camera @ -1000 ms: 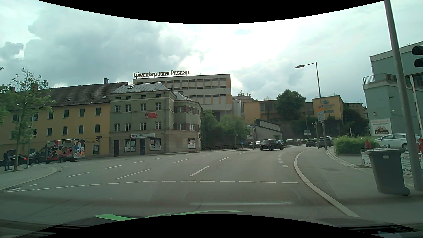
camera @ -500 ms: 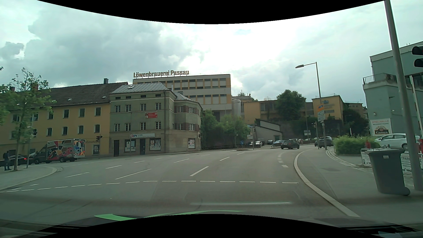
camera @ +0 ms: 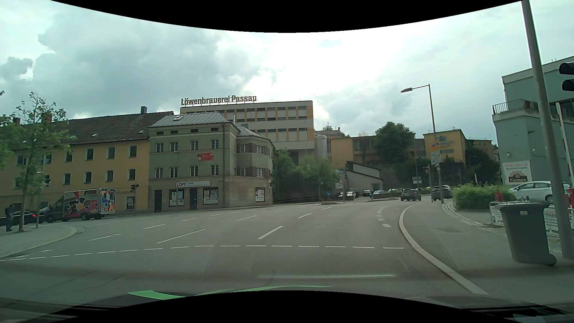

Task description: Follow the waypoints while adhering to traffic rules and regulations

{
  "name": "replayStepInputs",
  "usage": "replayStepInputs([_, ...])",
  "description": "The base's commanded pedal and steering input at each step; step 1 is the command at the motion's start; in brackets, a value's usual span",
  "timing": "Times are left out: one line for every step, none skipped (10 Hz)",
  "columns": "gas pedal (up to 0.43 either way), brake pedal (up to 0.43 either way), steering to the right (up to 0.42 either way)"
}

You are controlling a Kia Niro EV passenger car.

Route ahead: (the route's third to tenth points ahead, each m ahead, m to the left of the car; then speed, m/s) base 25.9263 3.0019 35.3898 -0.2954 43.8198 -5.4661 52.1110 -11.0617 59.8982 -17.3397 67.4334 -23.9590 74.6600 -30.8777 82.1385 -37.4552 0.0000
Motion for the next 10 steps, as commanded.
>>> replayStepInputs([0.000, 0.348, 0.031])
replayStepInputs([0.000, 0.354, 0.031])
replayStepInputs([0.000, 0.354, 0.031])
replayStepInputs([0.000, 0.354, 0.031])
replayStepInputs([0.000, 0.354, 0.031])
replayStepInputs([0.000, 0.354, 0.031])
replayStepInputs([0.000, 0.354, 0.031])
replayStepInputs([0.000, 0.354, 0.031])
replayStepInputs([0.000, 0.354, 0.031])
replayStepInputs([0.000, 0.354, 0.031])
